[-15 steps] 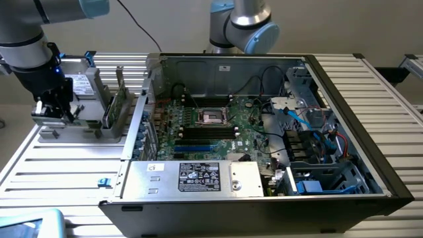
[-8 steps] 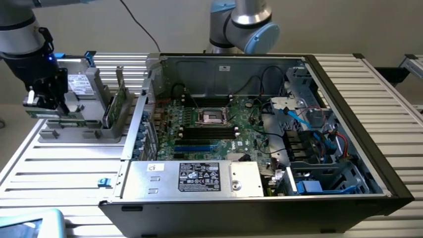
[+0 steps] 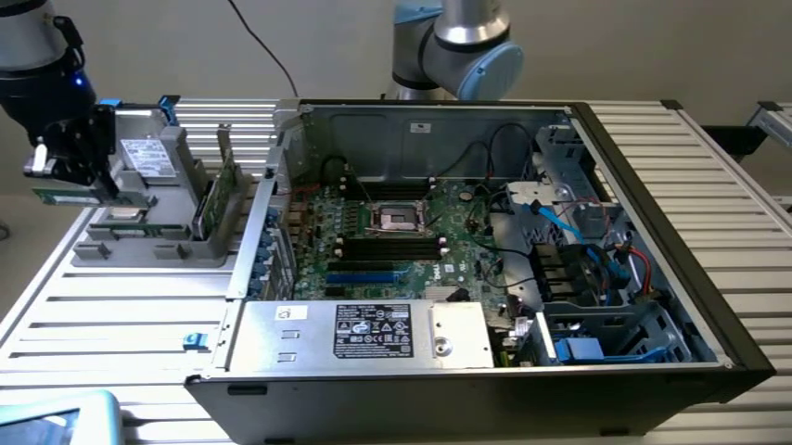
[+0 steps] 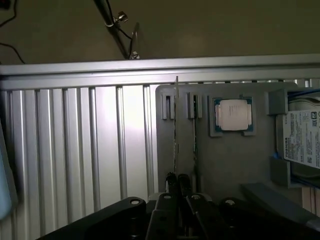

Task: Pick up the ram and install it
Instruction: 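Pick up the ram and move it above insertion slot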

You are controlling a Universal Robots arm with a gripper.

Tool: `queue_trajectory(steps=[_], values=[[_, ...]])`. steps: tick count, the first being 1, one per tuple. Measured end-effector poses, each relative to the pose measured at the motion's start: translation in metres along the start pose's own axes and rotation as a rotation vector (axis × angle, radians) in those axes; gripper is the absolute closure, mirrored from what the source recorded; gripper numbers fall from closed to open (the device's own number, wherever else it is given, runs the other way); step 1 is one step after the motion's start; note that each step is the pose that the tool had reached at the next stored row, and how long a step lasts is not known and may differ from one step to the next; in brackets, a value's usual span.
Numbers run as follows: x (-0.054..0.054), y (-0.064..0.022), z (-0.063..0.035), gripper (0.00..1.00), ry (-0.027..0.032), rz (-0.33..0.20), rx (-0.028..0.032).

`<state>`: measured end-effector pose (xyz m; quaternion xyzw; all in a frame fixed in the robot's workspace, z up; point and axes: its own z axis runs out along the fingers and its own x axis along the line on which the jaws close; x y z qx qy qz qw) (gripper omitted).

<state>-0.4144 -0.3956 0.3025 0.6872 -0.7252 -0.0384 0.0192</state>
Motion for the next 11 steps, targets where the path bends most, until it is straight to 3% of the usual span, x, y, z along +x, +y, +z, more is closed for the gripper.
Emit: queue_trajectory(steps=[7, 11], values=[[-0.001, -0.0089, -0.0176, 0.87, -0.0105, -0.004, -0.012], [-0.001, -0.0174, -0.0272, 0.87, -0.0133, -0.005, -0.0179]])
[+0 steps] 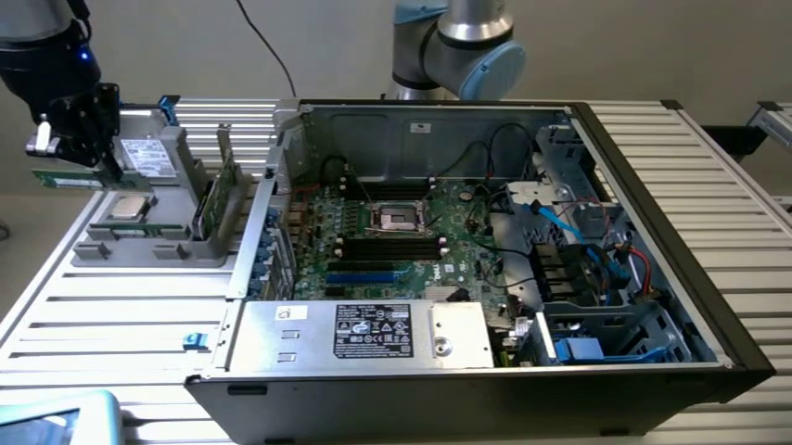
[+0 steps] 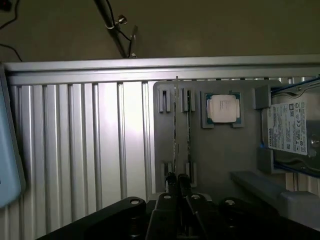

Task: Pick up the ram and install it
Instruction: 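Pick up the ram and move it above insertion slot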

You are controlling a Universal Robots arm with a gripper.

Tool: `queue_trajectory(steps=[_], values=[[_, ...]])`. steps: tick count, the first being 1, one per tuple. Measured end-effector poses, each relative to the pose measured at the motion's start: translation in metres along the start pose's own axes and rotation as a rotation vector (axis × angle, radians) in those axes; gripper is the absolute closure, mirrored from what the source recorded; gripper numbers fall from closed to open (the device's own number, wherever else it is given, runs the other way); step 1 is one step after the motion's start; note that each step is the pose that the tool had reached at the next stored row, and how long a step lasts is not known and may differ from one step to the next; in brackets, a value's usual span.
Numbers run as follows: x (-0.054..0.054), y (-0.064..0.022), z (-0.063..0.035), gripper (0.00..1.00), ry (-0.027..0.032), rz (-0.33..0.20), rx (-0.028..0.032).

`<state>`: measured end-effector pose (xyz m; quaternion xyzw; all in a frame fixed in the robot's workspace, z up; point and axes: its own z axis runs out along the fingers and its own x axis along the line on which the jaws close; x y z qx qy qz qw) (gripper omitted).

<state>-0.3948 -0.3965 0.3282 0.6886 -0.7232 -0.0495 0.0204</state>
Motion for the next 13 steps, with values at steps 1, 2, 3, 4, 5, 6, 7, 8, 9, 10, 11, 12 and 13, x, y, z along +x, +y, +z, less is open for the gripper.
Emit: queue_trajectory(steps=[1, 2, 3, 4, 5, 6, 7, 8, 9, 10, 11, 12, 13], values=[[0.0, -0.002, -0.0048, 0.87, -0.0001, 0.0, -0.0013], [0.0, -0.0027, -0.0093, 0.87, 0.0, -0.001, -0.002], [0.0, -0.0026, -0.0138, 0.87, 0.0, -0.001, -0.0021], [-0.001, -0.0022, -0.0183, 0.87, -0.0001, -0.001, -0.0021], [-0.001, -0.0018, -0.0228, 0.87, 0.0, -0.001, -0.0023], [-0.001, -0.0014, -0.0272, 0.87, 0.0, -0.001, -0.0022], [-0.001, -0.001, -0.032, 0.87, 0.0001, -0.002, -0.0024], [-0.001, -0.0007, -0.036, 0.87, 0.0002, -0.002, -0.0023], [-0.001, -0.0005, -0.0384, 0.87, 0.0002, -0.003, -0.0023], [-0.001, -0.0007, -0.0394, 0.87, 0.0002, -0.003, -0.0023], [-0.001, -0.0008, -0.0394, 0.87, 0.0001, -0.003, -0.0022], [-0.001, -0.0008, -0.0394, 0.87, 0.0002, -0.003, -0.0023], [-0.001, -0.0008, -0.0394, 0.87, 0.0002, -0.003, -0.0022]])
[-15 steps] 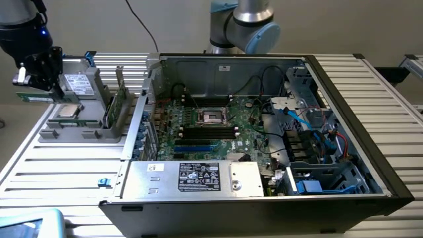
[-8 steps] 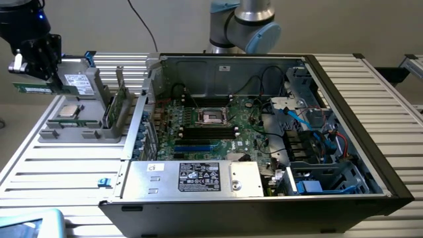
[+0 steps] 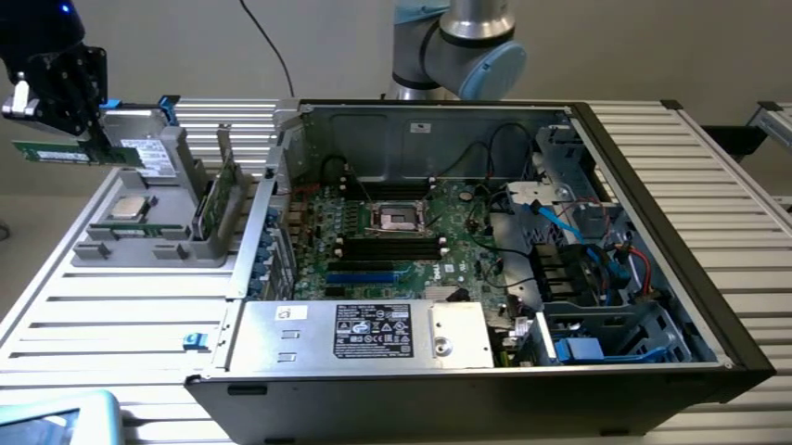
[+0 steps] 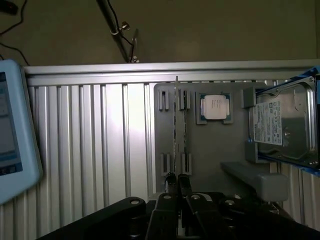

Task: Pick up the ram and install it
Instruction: 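Pick up the ram and move it above insertion slot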

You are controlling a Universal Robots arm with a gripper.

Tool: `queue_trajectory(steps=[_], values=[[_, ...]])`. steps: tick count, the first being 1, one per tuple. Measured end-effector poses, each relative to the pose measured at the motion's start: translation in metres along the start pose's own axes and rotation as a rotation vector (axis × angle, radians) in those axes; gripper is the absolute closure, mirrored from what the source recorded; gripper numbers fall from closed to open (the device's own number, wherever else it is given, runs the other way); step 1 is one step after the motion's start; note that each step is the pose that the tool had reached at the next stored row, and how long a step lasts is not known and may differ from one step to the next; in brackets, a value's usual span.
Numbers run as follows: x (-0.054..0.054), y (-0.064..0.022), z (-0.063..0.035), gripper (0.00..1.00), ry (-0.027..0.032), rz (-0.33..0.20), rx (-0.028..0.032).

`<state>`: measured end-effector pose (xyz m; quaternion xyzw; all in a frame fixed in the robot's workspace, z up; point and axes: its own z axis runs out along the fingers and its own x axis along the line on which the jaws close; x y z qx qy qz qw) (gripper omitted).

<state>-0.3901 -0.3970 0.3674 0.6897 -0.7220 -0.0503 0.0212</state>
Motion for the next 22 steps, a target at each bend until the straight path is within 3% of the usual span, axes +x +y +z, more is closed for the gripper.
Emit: queue_trajectory(steps=[5, 9, 18, 22], values=[[0.0, 0.0, -0.0001, 0.87, 0.0, 0.0, 0.0021], [0.0, -0.0016, -0.0003, 0.87, -0.0012, -0.001, 0.0204], [0.003, -0.0305, -0.0165, 0.87, -0.013, -0.002, 0.0203], [0.006, -0.0421, -0.0225, 0.87, -0.0226, -0.004, 0.0199]])
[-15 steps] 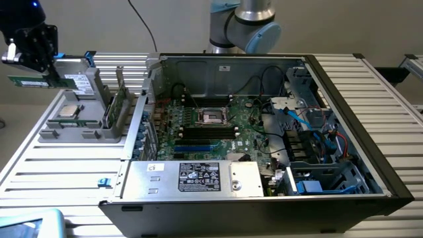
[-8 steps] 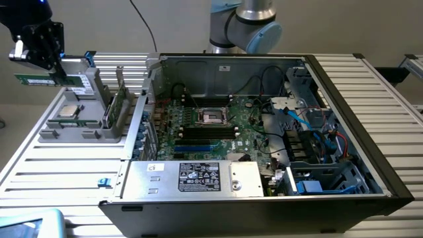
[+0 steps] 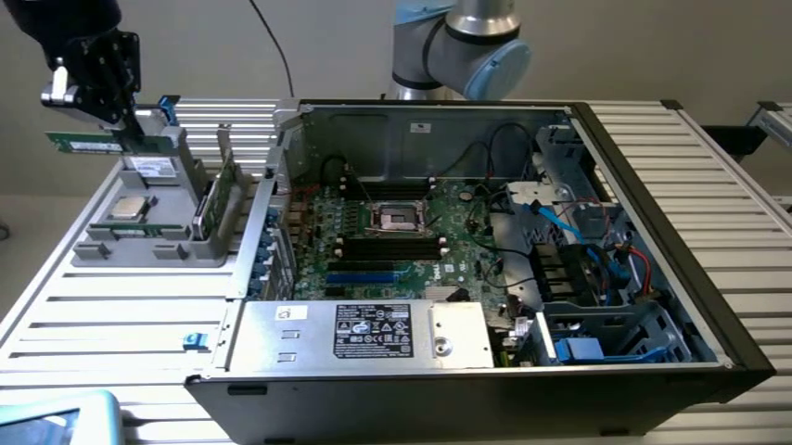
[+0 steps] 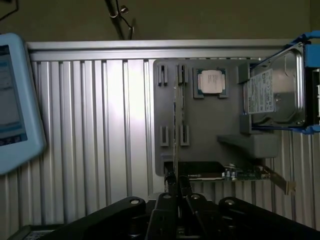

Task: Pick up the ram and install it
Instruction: 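Pick up the ram and move it above insertion slot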

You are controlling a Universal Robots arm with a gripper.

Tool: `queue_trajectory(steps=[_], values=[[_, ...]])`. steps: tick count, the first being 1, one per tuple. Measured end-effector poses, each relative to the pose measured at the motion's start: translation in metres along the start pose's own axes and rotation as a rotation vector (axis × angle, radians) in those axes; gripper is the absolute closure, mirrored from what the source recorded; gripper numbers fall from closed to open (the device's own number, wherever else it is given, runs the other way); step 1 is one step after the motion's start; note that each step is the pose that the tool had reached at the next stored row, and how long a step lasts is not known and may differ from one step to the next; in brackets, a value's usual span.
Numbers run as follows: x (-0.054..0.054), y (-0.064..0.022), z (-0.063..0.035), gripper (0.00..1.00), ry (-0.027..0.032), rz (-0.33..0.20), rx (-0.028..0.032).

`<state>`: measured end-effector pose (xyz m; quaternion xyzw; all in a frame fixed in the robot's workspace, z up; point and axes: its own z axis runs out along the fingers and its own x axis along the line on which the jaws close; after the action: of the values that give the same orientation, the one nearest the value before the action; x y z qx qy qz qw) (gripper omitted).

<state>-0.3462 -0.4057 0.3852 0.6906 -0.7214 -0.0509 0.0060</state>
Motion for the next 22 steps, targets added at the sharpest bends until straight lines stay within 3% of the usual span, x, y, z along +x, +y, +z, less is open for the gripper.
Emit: queue_trajectory(steps=[7, 10, 16, 22], values=[[0.005, -0.0206, -0.0112, 0.87, -0.0252, -0.004, 0.0004], [0.007, -0.0321, -0.014, 0.87, -0.0314, -0.005, -0.0001], [0.011, -0.054, -0.0189, 0.87, -0.0493, -0.007, -0.0009], [0.014, -0.0771, -0.0222, 0.87, -0.0617, -0.008, -0.0014]])
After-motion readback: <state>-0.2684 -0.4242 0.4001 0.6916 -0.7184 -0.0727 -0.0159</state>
